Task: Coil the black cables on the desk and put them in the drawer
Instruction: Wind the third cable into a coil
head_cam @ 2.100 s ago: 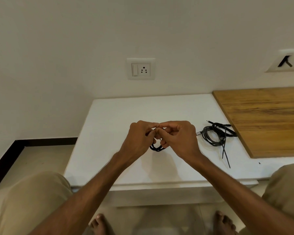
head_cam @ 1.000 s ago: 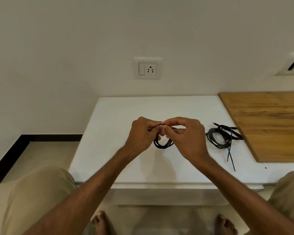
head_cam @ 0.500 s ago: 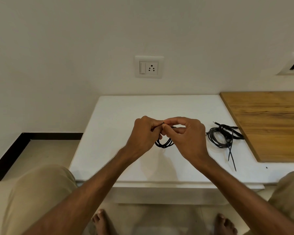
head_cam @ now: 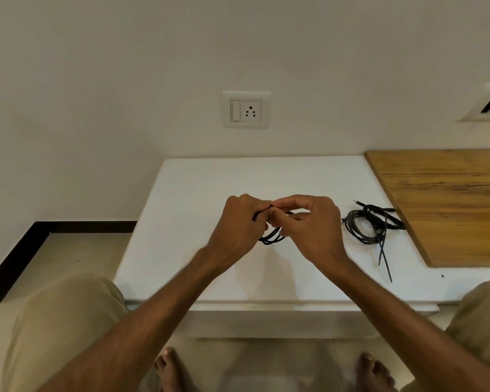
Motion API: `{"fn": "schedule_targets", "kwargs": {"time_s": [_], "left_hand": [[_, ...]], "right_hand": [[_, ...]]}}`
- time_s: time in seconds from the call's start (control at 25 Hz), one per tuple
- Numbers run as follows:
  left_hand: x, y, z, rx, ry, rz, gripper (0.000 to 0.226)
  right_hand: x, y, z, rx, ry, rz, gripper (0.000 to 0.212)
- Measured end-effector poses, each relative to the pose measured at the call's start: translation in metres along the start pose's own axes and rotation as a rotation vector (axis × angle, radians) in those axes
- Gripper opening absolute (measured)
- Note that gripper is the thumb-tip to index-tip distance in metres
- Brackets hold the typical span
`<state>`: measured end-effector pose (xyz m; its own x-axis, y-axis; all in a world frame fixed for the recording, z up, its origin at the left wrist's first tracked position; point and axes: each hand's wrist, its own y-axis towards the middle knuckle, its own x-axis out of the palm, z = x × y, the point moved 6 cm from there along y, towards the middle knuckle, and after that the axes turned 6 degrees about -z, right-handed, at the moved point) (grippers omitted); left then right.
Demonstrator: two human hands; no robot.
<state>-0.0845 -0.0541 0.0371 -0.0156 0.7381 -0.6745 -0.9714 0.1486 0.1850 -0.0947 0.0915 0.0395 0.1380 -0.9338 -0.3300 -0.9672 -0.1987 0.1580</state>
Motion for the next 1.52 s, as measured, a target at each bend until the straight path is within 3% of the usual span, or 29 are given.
{"fn": "schedule_targets", "kwargs": {"time_s": [0.16, 0.36, 0.68, 0.96, 1.12, 1.32, 1.44, 1.52], "left_hand": [[0.007, 0.003, -0.004, 0.007, 0.1, -0.05, 0.026], [0.005, 0.004, -0.003, 0.032, 0.131, -0.111, 0.027], [0.0, 0.004, 0.002, 0.084, 0.018, -0.154, 0.019], [0.005, 0.005, -0.003, 0.058, 0.033, -0.101, 0.023], [0.004, 0.005, -0.006, -0.015, 0.06, -0.116, 0.026], [0.0, 0.011, -0.026, -0.195, 0.066, -0.096, 0.027], [0.001, 0.01, -0.024, -0.162, 0.038, -0.126, 0.034], [0.004, 0.008, -0.018, -0.102, 0.022, -0.178, 0.041]], "right_hand": [[-0.005, 0.003, 0.006, 0.087, 0.074, -0.018, 0.015], [0.001, 0.0, -0.003, -0.096, -0.143, -0.047, 0.015], [-0.006, 0.002, -0.005, -0.177, -0.223, 0.021, 0.019], [-0.004, 0.004, 0.001, -0.22, -0.25, 0.054, 0.014], [0.006, -0.001, -0.01, -0.271, -0.264, -0.019, 0.011], [0.016, -0.019, -0.059, -0.464, -0.149, -0.118, 0.01], [0.011, -0.012, -0.043, -0.41, -0.113, -0.101, 0.011], [0.009, -0.004, -0.022, -0.385, -0.218, -0.11, 0.018]]}}
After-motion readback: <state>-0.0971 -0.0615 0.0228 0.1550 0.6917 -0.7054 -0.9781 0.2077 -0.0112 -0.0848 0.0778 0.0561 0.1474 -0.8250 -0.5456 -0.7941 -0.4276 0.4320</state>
